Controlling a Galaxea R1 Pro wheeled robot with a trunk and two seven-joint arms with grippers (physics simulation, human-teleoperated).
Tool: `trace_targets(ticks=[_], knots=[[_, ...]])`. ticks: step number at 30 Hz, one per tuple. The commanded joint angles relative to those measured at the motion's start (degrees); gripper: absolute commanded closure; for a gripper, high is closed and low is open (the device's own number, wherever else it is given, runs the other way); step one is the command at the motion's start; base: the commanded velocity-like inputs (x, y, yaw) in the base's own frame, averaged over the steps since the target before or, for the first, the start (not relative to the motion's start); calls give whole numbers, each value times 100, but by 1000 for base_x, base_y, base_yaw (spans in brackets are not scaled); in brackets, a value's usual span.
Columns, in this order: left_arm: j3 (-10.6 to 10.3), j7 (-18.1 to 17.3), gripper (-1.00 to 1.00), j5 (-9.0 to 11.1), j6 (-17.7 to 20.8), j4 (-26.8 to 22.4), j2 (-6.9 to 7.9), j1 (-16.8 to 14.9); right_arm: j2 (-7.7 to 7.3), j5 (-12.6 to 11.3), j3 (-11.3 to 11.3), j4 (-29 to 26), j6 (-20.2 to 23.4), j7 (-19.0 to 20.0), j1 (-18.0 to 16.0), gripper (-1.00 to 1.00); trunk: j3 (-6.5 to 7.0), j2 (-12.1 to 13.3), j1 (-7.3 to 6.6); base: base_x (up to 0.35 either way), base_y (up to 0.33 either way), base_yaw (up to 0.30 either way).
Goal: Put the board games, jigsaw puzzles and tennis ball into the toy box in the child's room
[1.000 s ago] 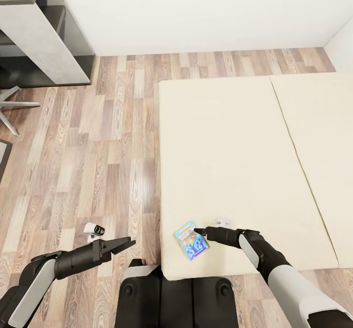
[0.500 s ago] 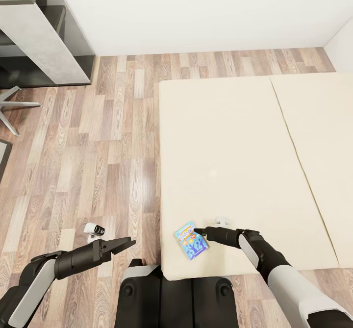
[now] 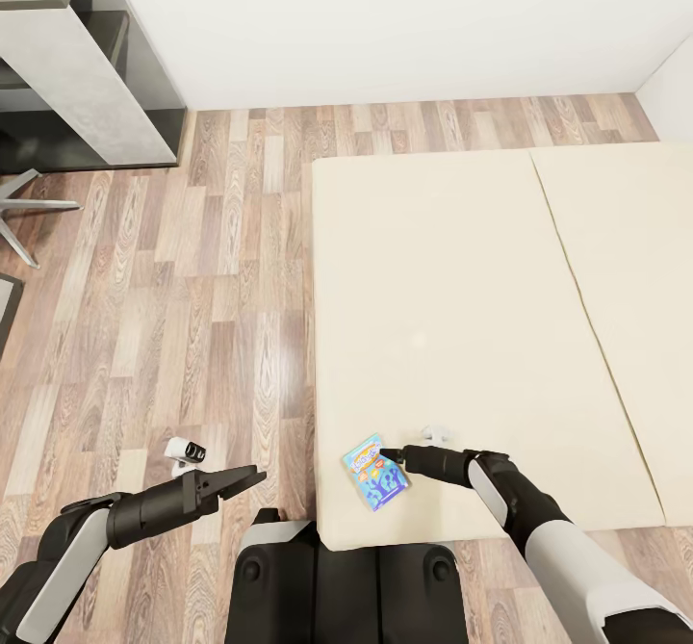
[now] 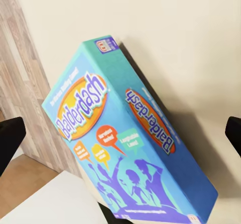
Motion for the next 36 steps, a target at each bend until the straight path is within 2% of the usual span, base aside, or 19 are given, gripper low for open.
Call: trace_targets(ticks=[1, 27, 36], knots=[[-7, -3, -100, 20, 25, 0, 4, -2, -5, -48, 28, -6, 36, -7, -2, -100, -6, -9, 3, 0, 0, 0], [59, -11, -100, 22, 25, 4, 12, 0, 74, 5, 40, 45, 107, 32, -2, -100, -6, -9, 3, 0, 0, 0], [56, -11, -100, 22, 25, 8, 13, -2, 80, 16, 59, 48, 287, 57, -2, -100, -6, -9, 3, 0, 0, 0]])
